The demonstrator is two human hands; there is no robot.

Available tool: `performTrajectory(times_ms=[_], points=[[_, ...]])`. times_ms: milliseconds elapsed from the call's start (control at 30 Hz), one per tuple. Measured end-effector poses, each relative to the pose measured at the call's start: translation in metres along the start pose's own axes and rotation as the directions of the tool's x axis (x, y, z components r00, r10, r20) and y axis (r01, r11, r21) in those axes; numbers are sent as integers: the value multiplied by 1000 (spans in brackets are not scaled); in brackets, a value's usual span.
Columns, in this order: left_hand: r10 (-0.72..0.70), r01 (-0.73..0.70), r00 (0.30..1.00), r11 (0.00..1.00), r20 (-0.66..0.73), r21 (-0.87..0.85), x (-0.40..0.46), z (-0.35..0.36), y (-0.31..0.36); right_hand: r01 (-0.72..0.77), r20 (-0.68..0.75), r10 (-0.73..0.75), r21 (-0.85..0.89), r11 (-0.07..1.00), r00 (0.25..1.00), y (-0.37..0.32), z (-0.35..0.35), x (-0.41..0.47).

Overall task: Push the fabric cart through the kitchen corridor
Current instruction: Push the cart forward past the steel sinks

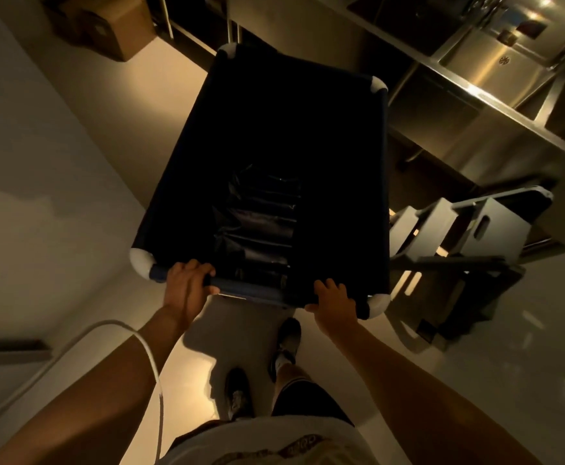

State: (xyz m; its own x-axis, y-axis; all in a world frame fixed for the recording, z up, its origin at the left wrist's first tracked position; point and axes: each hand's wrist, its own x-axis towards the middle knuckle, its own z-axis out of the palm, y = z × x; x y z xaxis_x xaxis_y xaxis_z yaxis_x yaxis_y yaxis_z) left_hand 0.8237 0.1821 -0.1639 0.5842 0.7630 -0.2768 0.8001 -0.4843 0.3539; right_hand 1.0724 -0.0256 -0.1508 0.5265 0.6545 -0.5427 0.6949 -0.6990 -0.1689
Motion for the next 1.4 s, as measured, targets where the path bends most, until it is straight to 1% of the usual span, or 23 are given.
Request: performTrajectory(times_ms=[100,200,300,400,600,833,1000,1233,1400], points=[[1,-1,1000,1000,19,12,-23,4,-7,-3,43,3,-1,1000,999,0,13,-20],[-3,4,1000,1000,6,-19,-40,8,-12,-7,39,7,-1,1000,999,0,26,-37],[0,0,1000,1000,7,5,-50,10,-16,1,41,-1,-10,1000,999,1,37,-46],[-4,4,1000,999,18,46,-53,11,-18,-2,61,3,-18,1000,998,-1,41,-49],[11,-11,1000,999,-7,36,-44,10,-14,-4,49,5,-22,1000,999,-2,39,-43],[46,-44,999,997,-19,65,-22,7,-14,14,44,-14,-4,1000,999,-2,36,-30],[58,-57,998,994,-12,89,1,4,-14,-6,37,6,13,1000,999,-8,30,-19],[107,-105,994,989,-10,105,39,-1,-7,-47,-14,47,10,999,999,-11,16,3],[85,-83,996,994,-24,70,71,-4,4,-59,-49,59,12,998,997,-7,-3,28]])
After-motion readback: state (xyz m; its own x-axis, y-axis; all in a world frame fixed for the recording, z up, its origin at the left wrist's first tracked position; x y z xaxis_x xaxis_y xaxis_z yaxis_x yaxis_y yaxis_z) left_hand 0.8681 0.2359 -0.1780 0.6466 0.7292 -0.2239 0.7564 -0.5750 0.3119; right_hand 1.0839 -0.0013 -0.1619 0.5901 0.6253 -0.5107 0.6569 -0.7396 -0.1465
